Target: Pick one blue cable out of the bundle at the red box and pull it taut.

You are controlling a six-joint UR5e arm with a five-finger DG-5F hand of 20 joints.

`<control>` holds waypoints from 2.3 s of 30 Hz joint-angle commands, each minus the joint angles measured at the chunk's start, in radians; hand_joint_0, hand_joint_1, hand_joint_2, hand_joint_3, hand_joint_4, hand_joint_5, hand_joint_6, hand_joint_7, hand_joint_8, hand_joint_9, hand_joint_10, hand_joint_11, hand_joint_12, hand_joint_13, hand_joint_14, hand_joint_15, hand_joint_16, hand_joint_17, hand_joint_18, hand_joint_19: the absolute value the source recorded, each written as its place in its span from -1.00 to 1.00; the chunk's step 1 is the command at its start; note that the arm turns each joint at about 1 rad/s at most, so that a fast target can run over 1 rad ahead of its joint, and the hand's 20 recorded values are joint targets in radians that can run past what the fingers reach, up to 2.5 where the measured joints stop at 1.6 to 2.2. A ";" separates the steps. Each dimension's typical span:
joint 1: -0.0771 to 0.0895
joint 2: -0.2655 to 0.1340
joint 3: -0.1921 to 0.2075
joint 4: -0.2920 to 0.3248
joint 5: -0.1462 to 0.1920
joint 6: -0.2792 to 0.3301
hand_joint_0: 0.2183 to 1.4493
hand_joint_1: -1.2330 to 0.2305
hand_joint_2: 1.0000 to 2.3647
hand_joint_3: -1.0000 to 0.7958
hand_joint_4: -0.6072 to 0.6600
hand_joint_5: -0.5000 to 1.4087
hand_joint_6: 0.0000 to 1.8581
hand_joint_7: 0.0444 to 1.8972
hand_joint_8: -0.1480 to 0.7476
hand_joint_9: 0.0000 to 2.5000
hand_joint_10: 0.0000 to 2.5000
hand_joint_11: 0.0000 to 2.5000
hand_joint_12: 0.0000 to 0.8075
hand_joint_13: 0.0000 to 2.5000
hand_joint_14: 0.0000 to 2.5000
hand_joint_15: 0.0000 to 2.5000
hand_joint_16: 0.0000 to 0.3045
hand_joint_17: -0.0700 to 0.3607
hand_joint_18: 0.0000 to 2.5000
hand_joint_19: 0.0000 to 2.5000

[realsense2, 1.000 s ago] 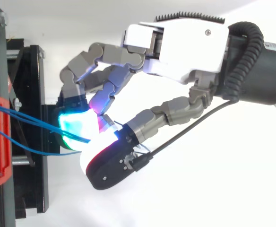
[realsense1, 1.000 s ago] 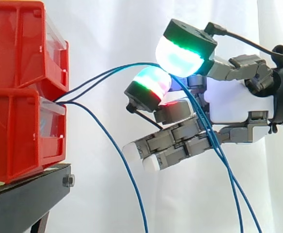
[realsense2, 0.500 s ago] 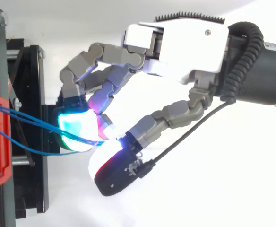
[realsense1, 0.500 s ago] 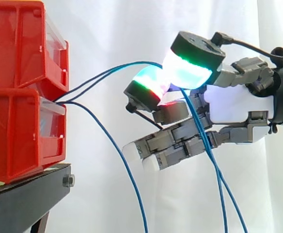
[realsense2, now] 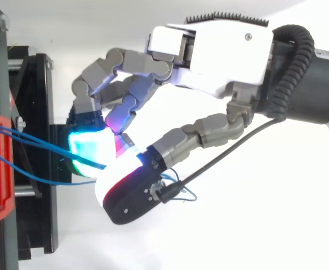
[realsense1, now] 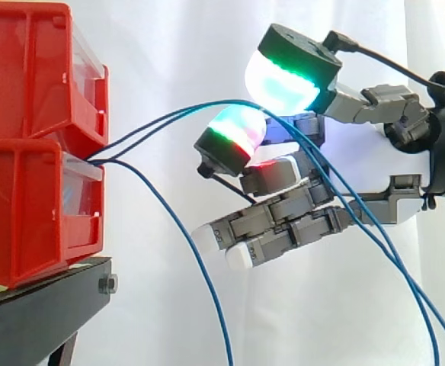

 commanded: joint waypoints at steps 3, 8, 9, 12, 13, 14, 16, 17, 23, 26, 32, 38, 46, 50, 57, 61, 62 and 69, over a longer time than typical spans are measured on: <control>0.000 0.000 0.000 -0.003 0.000 0.000 -0.37 -0.36 -1.00 -0.38 -0.05 -0.67 -0.01 0.10 -0.22 -0.14 -1.00 0.17 -0.15 -0.60 -0.99 -0.76 -0.66 -0.14 -0.66 -0.75; 0.000 0.000 0.000 -0.003 0.000 0.000 -0.31 -0.40 -0.98 -0.24 -0.07 -0.67 -0.01 0.13 -0.22 -0.13 -0.99 0.18 -0.15 -0.58 -0.99 -0.75 -0.66 -0.14 -0.65 -0.75; 0.000 0.000 0.001 -0.003 0.000 0.000 -0.31 -0.41 -0.98 -0.24 -0.06 -0.67 -0.01 0.13 -0.22 -0.13 -1.00 0.19 -0.15 -0.57 -0.99 -0.75 -0.66 -0.14 -0.64 -0.75; 0.000 0.001 0.000 -0.003 0.000 0.000 -0.32 -0.40 -0.98 -0.27 -0.06 -0.67 -0.01 0.09 -0.22 -0.12 -1.00 0.20 -0.15 -0.57 -0.99 -0.75 -0.66 -0.14 -0.64 -0.75; 0.000 0.000 0.001 -0.003 0.000 0.002 -0.34 -0.40 -0.99 -0.28 -0.06 -0.67 0.00 0.08 -0.22 -0.12 -1.00 0.20 -0.15 -0.57 -0.99 -0.75 -0.66 -0.14 -0.64 -0.74; 0.000 0.000 0.001 -0.003 0.000 0.002 -0.36 -0.40 -0.99 -0.32 -0.05 -0.67 -0.01 0.09 -0.21 -0.13 -1.00 0.20 -0.15 -0.57 -0.99 -0.75 -0.66 -0.14 -0.64 -0.74; 0.001 0.001 0.001 -0.003 0.000 0.003 -0.40 -0.39 -1.00 -0.39 -0.03 -0.67 -0.02 0.06 -0.19 -0.13 -1.00 0.19 -0.14 -0.57 -0.99 -0.74 -0.66 -0.13 -0.64 -0.74; 0.001 0.001 0.001 -0.003 0.000 0.005 -0.43 -0.38 -1.00 -0.43 -0.01 -0.67 -0.03 0.03 -0.19 -0.13 -1.00 0.19 -0.13 -0.57 -0.99 -0.74 -0.65 -0.13 -0.64 -0.74; 0.001 0.000 0.000 -0.003 0.010 0.003 -0.52 -0.30 -1.00 -0.44 0.06 -0.65 -0.16 -0.10 -0.09 -0.13 -1.00 0.15 -0.10 -0.57 -0.99 -0.74 -0.63 -0.09 -0.64 -0.74; 0.001 0.000 0.000 -0.005 0.028 0.000 -0.55 -0.27 -1.00 -0.44 0.12 -0.60 -0.37 0.15 -0.05 -0.15 -0.99 0.08 -0.09 -0.58 -0.99 -0.75 -0.62 -0.08 -0.65 -0.74; 0.001 0.000 -0.026 -0.002 0.043 0.003 -0.56 -0.23 -1.00 -0.44 0.34 -0.59 -0.46 0.13 0.01 -0.19 -0.99 -0.06 -0.08 -0.60 -0.99 -0.76 -0.61 -0.06 -0.68 -0.74; 0.004 0.000 -0.083 0.054 0.043 0.003 -0.56 -0.23 -1.00 -0.44 0.46 -0.60 -0.46 -0.01 0.03 -0.23 -0.99 -0.21 -0.07 -0.60 -0.99 -0.77 -0.61 -0.06 -0.69 -0.74; 0.020 -0.002 -0.183 0.212 0.125 -0.005 -0.56 -0.22 -1.00 -0.44 0.48 -0.60 -0.46 -0.03 0.04 -0.24 -0.99 -0.27 -0.07 -0.61 -0.99 -0.78 -0.61 -0.06 -0.70 -0.75; 0.044 -0.003 -0.224 0.278 0.180 -0.017 -0.56 -0.22 -1.00 -0.44 0.48 -0.60 -0.46 -0.03 0.03 -0.24 -0.99 -0.27 -0.08 -0.62 -0.99 -0.77 -0.61 -0.06 -0.70 -0.74; 0.066 -0.028 -0.234 0.325 0.206 -0.028 -0.56 -0.22 -1.00 -0.44 0.48 -0.60 -0.46 -0.04 0.04 -0.25 -0.99 -0.29 -0.08 -0.63 -0.99 -0.78 -0.61 -0.06 -0.71 -0.75; 0.084 -0.061 -0.234 0.385 0.209 -0.029 -0.56 -0.22 -1.00 -0.44 0.49 -0.60 -0.46 -0.05 0.03 -0.26 -0.99 -0.31 -0.08 -0.63 -0.99 -0.78 -0.61 -0.06 -0.71 -0.75; 0.086 -0.068 -0.234 0.390 0.211 -0.026 -0.56 -0.22 -1.00 -0.44 0.49 -0.60 -0.46 -0.05 0.03 -0.26 -0.99 -0.31 -0.08 -0.63 -0.99 -0.78 -0.61 -0.06 -0.71 -0.75; 0.101 -0.123 -0.195 0.453 0.214 -0.021 -0.56 -0.22 -1.00 -0.44 0.49 -0.60 -0.46 -0.05 0.03 -0.26 -0.99 -0.31 -0.08 -0.63 -0.99 -0.78 -0.61 -0.06 -0.72 -0.75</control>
